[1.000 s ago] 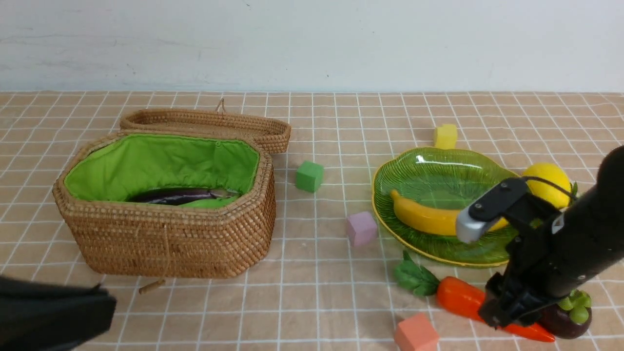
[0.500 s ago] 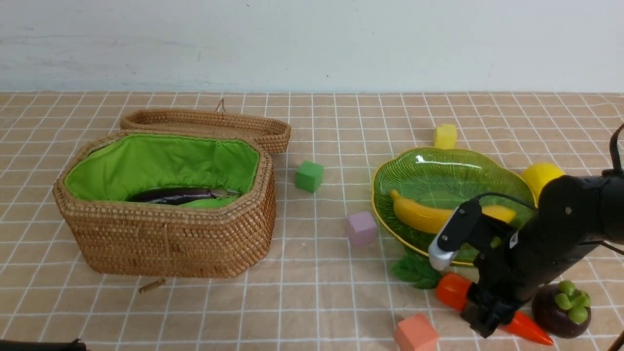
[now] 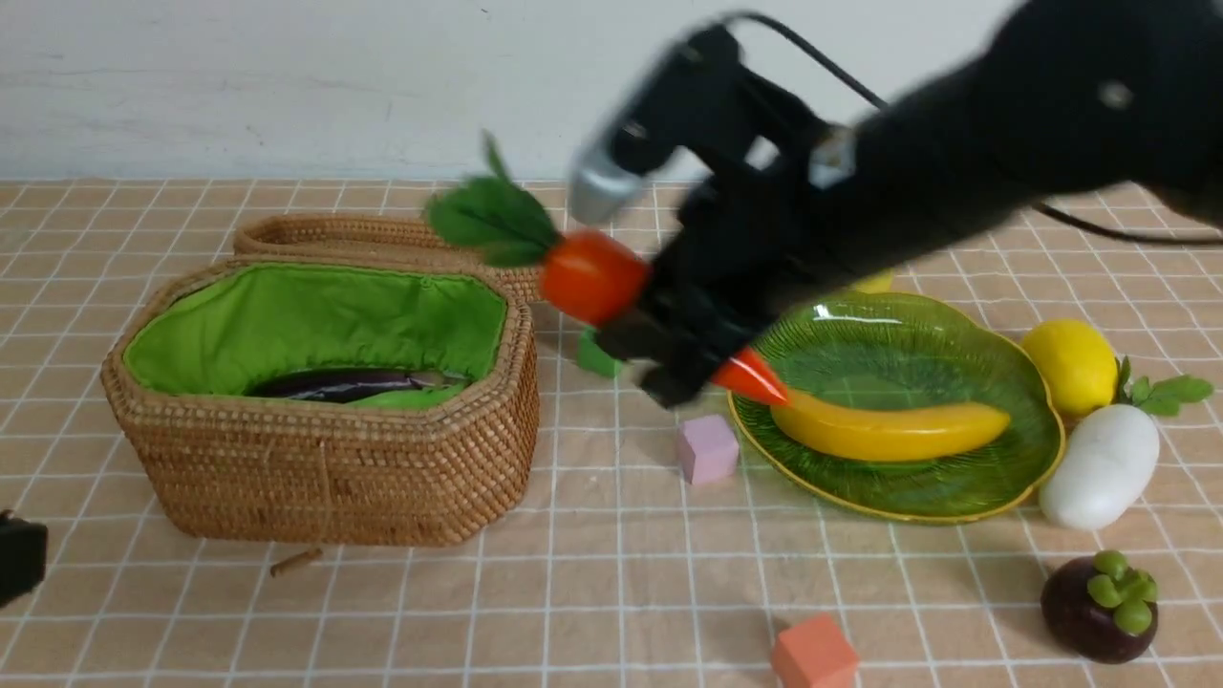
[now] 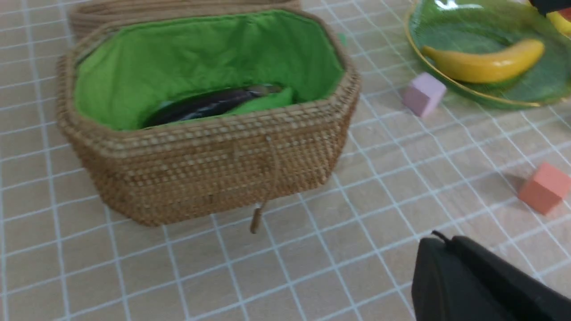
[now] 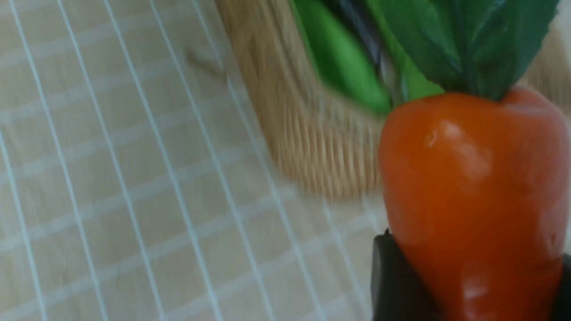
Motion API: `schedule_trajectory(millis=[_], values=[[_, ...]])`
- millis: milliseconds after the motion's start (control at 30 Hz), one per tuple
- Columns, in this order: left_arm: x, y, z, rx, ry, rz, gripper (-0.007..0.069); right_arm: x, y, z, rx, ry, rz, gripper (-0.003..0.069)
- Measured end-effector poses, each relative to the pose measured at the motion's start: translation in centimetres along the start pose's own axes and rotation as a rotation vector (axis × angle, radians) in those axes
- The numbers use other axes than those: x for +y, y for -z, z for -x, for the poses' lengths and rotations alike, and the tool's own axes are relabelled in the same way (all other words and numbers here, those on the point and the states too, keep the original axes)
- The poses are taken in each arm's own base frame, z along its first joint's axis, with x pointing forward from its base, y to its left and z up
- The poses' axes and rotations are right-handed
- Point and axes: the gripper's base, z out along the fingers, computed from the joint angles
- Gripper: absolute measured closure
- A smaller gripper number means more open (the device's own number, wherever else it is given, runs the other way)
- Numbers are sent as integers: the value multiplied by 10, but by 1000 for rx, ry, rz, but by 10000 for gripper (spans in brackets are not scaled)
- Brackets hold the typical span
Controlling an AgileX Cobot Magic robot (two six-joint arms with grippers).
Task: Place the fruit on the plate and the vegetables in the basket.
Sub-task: Use the right arm to grab a carrot and put it into the left basket, then use the right arm to grab a mangosteen and put it into the right plate
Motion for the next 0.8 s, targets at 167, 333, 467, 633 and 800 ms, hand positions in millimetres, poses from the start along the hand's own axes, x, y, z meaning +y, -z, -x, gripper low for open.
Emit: schedule_trajectory(millis=[167, 333, 467, 633, 800], values=[[4, 0, 2, -22, 37, 40, 638, -11, -69, 48, -141, 44, -29, 334], [4, 0, 1, -15, 43, 45, 638, -24, -146, 44, -156, 49, -44, 244], [4, 0, 1, -13, 44, 46, 638, -23, -163, 37, -123, 19, -20, 35], [4, 0, 2, -24, 30, 38, 638, -24, -115, 47, 14, -33, -14, 8], [-4, 0, 5, -55, -57, -43, 638, -33, -17, 59, 187, -169, -154, 226]])
